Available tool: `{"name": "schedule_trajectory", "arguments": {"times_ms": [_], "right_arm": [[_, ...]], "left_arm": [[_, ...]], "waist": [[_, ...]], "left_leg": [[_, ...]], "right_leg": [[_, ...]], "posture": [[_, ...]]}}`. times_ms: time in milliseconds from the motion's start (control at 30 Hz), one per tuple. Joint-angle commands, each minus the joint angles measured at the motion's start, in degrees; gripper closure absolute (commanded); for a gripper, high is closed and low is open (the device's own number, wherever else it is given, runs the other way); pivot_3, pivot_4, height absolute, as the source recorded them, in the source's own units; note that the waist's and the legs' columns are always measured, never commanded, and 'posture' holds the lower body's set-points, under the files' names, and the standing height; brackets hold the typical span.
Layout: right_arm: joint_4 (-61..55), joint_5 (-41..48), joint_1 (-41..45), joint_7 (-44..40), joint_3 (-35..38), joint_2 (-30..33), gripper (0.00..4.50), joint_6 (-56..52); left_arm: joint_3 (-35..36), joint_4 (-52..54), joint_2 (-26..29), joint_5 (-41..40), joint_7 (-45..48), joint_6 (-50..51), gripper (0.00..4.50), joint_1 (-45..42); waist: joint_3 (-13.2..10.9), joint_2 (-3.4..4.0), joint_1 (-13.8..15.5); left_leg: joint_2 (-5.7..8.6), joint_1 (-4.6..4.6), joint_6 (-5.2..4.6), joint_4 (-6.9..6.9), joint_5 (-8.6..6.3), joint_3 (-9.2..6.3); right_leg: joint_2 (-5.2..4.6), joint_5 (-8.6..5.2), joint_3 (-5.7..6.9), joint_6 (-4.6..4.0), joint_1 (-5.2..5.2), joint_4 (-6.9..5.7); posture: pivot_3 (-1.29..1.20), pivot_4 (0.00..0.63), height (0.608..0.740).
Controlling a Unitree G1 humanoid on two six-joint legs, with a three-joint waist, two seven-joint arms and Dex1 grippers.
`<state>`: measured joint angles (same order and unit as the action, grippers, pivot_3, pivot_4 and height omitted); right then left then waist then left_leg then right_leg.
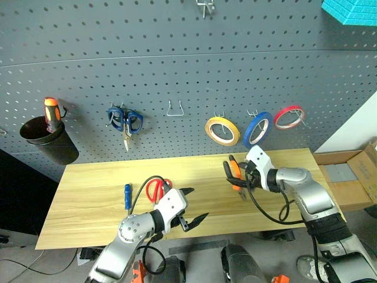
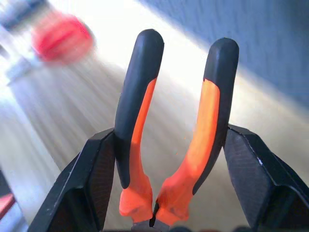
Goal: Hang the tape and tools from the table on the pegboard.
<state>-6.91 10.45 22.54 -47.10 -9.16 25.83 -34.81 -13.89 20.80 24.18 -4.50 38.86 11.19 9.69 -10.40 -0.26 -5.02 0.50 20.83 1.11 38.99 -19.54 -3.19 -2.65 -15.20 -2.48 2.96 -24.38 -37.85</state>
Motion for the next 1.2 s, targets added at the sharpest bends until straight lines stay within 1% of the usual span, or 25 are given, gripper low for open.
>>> {"name": "schedule_trajectory", "arguments": {"times_ms": [33,67,167,233,300,367,433,567,600,733,900,1067,1200], "right_arm": [[-10.60,5.99,0.37,2.19,3.61,-2.61,1.58,-2.74],[-11.48,6.64,0.54,2.92,3.85,-3.29,1.58,-3.33],[-14.32,8.42,3.98,8.37,4.71,-9.48,1.58,-1.71],[-12.76,7.85,8.08,12.46,5.37,-13.97,1.58,1.16],[-8.70,5.81,13.24,15.54,5.87,-17.36,1.58,6.82],[-4.31,3.88,17.41,17.53,5.85,-19.23,1.58,12.36],[0.63,2.44,21.68,19.79,6.28,-21.07,1.58,17.75],[8.05,0.61,27.03,21.64,6.51,-22.82,1.58,25.69],[9.08,0.48,27.58,21.76,6.41,-23.01,1.58,26.71],[15.42,-0.70,30.86,23.87,6.48,-25.24,1.58,32.37],[22.64,-2.38,31.03,24.70,5.45,-27.54,1.58,39.40],[28.44,-3.58,30.82,25.47,4.78,-30.55,1.58,44.05],[32.83,-6.22,29.92,25.82,3.27,-30.84,1.58,45.72]], "left_arm": [[1.96,9.26,-1.47,-2.34,-4.01,3.36,0.00,4.51],[2.31,10.29,-1.75,-2.51,-4.77,4.06,0.00,5.12],[6.17,14.93,-5.72,-1.62,-12.45,6.06,0.00,6.71],[9.21,16.02,-9.08,-1.78,-17.23,7.69,0.00,5.34],[11.49,16.78,-11.77,-2.03,-20.92,9.45,0.00,2.52],[12.33,17.22,-12.60,-1.79,-22.46,10.60,0.00,-0.13],[13.12,16.80,-12.74,-1.85,-23.29,11.41,0.00,-2.74],[14.85,15.22,-12.67,-2.01,-24.53,11.42,0.00,-6.88],[15.15,15.00,-12.62,-1.95,-24.73,11.24,0.00,-7.44],[16.99,10.71,-13.19,-1.43,-27.11,10.26,0.00,-14.14],[16.54,6.32,-13.05,-1.36,-27.19,9.48,0.00,-19.21],[16.28,3.97,-12.63,-1.44,-26.60,8.51,0.00,-21.14],[15.75,3.07,-12.29,-1.53,-25.83,7.96,0.00,-21.28]], "waist": [[0.22,-0.04,0.27],[0.39,-0.09,0.44],[0.99,-0.25,1.05],[1.25,-0.29,1.37],[1.52,-0.33,1.66],[1.97,-0.45,2.01],[2.87,-0.59,2.54],[3.47,-0.82,3.21],[3.55,-0.85,3.24],[3.84,-0.87,3.27],[4.25,-0.87,3.12],[4.28,-0.85,2.98],[4.29,-0.84,2.96]], "left_leg": [[0.00,0.01,0.01,0.00,-0.01,-0.01],[0.01,0.00,0.03,0.01,0.01,-0.04],[0.05,-0.03,0.11,0.01,0.05,-0.12],[0.07,-0.06,0.15,0.03,0.08,-0.09],[0.08,-0.08,0.36,0.04,0.21,-0.07],[0.06,-0.09,0.44,0.04,0.27,-0.11],[0.02,-0.09,0.50,0.04,0.30,-0.13],[0.03,-0.11,0.52,0.04,0.32,-0.05],[0.03,-0.12,0.53,0.04,0.32,-0.05],[0.02,-0.11,0.59,0.04,0.36,-0.04],[0.01,-0.14,0.64,0.04,0.39,-0.02],[-0.01,-0.18,0.64,0.04,0.39,0.01],[-0.02,-0.18,0.65,0.04,0.39,0.00]], "right_leg": [[0.00,0.00,0.00,0.00,0.01,0.01],[-0.01,0.00,0.00,0.00,0.04,0.02],[-0.03,0.01,0.05,-0.01,0.10,0.00],[-0.02,0.05,0.10,0.01,0.09,-0.10],[0.04,0.14,0.11,-0.02,0.06,-0.17],[0.36,0.26,0.14,-0.06,0.06,-0.16],[0.43,0.27,0.15,-0.07,0.07,-0.16],[0.44,0.28,0.10,-0.08,0.07,-0.12],[0.44,0.28,0.11,-0.08,0.07,-0.14],[0.45,0.28,0.10,-0.09,0.04,-0.16],[0.48,0.31,0.08,-0.13,0.04,-0.21],[0.49,0.31,0.04,-0.13,0.02,-0.25],[0.50,0.31,0.04,-0.14,0.01,-0.25]], "posture": [[-0.09,0.105,0.740],[-0.08,0.099,0.740],[-0.05,0.086,0.740],[-0.03,0.078,0.740],[-0.01,0.074,0.740],[0.01,0.065,0.740],[0.02,0.062,0.740],[0.03,0.054,0.740],[0.03,0.054,0.740],[0.03,0.051,0.740],[0.03,0.058,0.740],[0.04,0.065,0.740],[0.04,0.068,0.740]]}}
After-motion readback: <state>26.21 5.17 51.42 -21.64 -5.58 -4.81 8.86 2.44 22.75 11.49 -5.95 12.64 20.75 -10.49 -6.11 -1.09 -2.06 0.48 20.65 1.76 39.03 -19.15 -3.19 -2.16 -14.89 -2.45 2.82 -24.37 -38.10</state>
